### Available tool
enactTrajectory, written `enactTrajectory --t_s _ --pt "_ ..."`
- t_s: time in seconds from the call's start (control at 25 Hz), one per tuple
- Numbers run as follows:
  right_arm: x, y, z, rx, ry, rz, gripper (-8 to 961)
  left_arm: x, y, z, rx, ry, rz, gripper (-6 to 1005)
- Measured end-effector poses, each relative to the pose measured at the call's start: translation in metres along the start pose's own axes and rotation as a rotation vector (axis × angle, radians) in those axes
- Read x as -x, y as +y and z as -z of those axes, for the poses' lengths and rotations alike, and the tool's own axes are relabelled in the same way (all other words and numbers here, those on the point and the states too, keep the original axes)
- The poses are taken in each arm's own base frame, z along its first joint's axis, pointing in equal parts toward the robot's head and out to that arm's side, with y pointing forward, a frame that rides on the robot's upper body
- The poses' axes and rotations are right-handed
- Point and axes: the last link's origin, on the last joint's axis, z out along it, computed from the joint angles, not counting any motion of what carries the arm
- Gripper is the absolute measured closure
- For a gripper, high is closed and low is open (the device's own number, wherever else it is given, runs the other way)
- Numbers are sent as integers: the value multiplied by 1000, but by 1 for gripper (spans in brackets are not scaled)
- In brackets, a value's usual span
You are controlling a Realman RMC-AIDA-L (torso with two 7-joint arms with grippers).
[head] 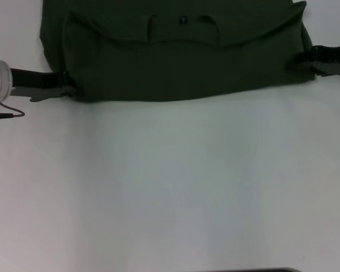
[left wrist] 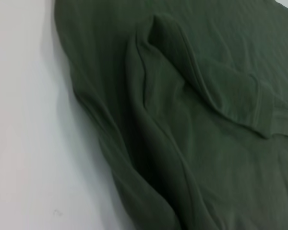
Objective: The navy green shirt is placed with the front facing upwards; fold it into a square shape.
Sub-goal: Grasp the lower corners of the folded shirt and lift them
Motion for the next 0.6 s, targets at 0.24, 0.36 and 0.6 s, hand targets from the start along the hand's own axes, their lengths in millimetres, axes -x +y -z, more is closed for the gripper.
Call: enactTrajectory --t_s 0.24,0.36,0.6 --pt "1 -2 3 -4 3 2 335 -1 1 1 3 -2 -3 969" --pt "2 -3 5 -5 5 3 419 -2 2 1 6 -5 -7 969" --pt "4 -5 9 -4 10 1 771 -4 4 2 14 -11 -13 968"
